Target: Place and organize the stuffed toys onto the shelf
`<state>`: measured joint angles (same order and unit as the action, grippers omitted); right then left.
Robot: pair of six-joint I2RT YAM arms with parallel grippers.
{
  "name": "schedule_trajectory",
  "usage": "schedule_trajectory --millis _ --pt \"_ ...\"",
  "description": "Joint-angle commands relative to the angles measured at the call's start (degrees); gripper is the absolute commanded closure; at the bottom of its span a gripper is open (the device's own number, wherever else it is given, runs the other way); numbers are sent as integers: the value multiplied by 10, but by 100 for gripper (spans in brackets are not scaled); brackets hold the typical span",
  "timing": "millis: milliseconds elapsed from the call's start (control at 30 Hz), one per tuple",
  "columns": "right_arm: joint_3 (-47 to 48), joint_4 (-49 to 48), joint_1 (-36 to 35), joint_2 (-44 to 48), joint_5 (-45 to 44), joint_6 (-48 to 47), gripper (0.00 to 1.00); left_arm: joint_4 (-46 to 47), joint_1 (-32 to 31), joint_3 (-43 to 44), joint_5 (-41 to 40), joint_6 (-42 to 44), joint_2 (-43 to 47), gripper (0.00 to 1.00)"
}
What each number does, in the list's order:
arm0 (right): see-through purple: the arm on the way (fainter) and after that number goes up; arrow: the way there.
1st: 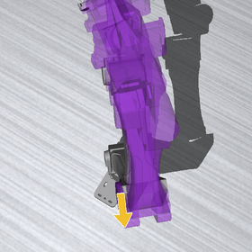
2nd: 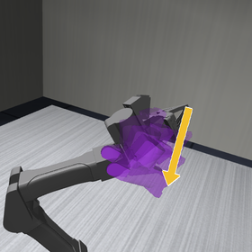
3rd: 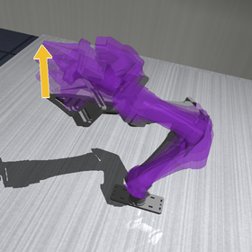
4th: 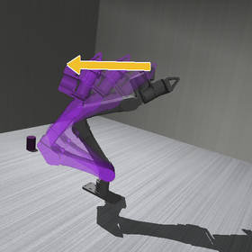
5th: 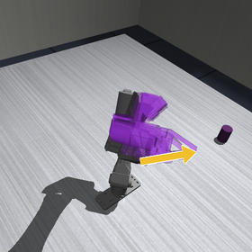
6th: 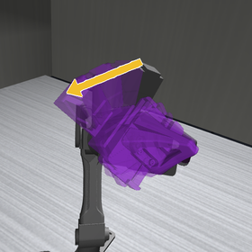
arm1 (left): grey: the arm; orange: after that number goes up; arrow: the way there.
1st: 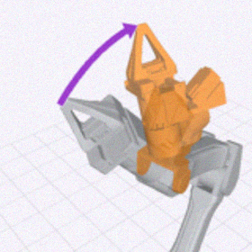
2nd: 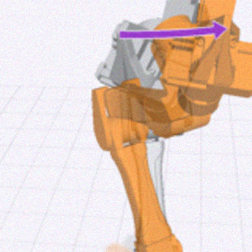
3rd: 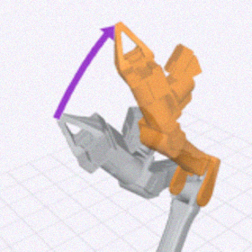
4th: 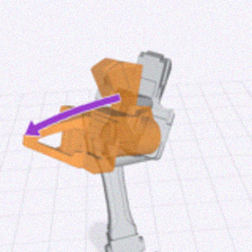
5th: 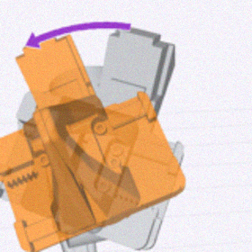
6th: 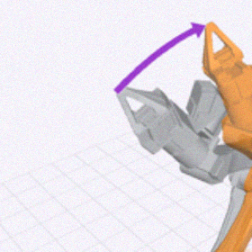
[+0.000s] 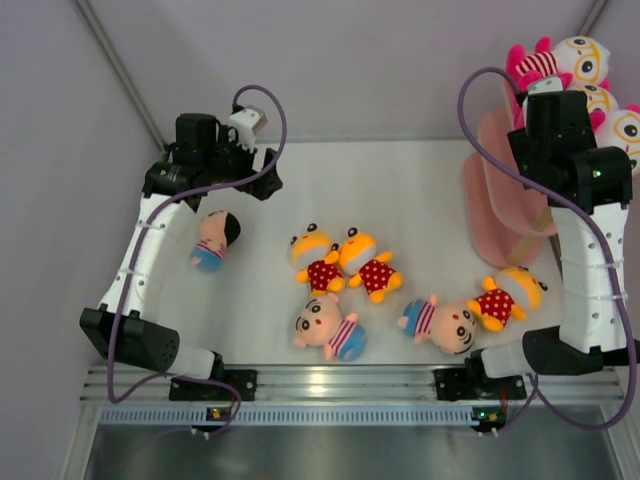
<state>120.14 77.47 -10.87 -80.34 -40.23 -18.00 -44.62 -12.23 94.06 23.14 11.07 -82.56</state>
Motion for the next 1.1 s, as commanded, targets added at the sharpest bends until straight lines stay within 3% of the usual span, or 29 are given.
schedule_trajectory --millis 0,400,633,800,933,1067 --pt "17 -14 -9 3 -11 -1 36 3 -2 1 11 4 -2 2" --pt "43 -25 -40 4 -11 0 25 4 -2 -2 14 5 -4 2" --pt "54 -29 -63 11 -28 5 1 3 -2 -2 13 5 -1 2" --pt "83 -44 -118 21 -83 5 1 -6 -2 0 0 14 1 2" --pt "75 -115 -197 54 -108 -22 1 -20 -1 -2 -28 23 4 2" --pt "-15 -277 -279 103 -104 -82 1 -35 5 -16 -54 40 15 2"
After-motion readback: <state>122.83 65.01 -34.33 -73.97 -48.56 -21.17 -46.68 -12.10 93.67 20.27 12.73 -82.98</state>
